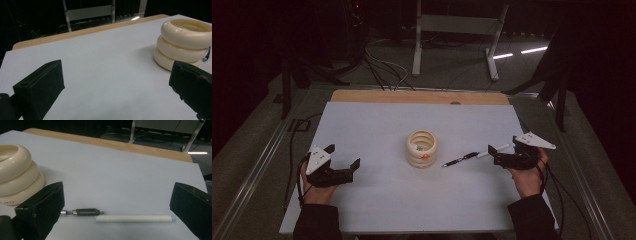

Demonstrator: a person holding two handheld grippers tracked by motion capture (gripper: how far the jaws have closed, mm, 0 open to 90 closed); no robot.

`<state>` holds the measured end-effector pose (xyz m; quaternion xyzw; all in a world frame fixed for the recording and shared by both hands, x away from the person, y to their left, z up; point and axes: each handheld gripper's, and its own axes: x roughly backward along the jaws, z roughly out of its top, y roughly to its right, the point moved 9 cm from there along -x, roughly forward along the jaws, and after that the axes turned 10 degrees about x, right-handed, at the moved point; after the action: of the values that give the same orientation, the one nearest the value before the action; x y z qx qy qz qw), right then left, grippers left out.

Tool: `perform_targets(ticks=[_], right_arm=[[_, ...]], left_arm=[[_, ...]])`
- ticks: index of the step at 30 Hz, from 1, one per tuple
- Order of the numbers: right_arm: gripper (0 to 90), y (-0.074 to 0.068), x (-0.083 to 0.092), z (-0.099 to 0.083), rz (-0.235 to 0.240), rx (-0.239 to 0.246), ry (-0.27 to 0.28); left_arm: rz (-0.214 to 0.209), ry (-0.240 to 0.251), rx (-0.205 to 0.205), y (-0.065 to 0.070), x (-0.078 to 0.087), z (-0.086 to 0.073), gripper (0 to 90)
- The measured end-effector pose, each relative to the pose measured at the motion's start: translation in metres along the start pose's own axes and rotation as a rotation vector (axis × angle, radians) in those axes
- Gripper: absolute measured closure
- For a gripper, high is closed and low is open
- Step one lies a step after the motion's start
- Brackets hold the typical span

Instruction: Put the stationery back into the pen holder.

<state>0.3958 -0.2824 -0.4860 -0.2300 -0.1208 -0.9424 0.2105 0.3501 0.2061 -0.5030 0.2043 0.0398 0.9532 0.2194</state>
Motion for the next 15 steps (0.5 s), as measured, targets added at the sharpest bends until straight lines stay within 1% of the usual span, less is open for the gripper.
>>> perform_targets(ticks=[4,6,8,10,13,15], right_arm=[[0.0,0.001,-0.006,0.002,0.018,0.018,-0.029],[0.0,0.002,-0.009,0.002,0.037,0.027,-0.036],[0.0,0.002,-0.014,0.002,0.053,0.036,-0.064],[0.0,0.003,-0.017,0.003,0.062,0.053,-0.082],[0.0,0.005,-0.022,0.006,0.071,0.070,-0.095],[0.0,0.006,-0.025,0.008,0.072,0.079,-0.100]], left_arm=[[-0.004,0.001,0.002,0.001,0.000,0.000,0.2],[-0.009,0.001,0.000,0.002,0.000,0.000,0.2],[-0.009,0.001,0.001,0.002,0.000,0.000,0.2],[-0.010,0.001,0.003,0.002,0.000,0.000,0.1],[-0.008,0.002,0.008,0.002,0.000,0.000,0.2],[-0.008,0.001,0.003,0.002,0.001,0.000,0.2]])
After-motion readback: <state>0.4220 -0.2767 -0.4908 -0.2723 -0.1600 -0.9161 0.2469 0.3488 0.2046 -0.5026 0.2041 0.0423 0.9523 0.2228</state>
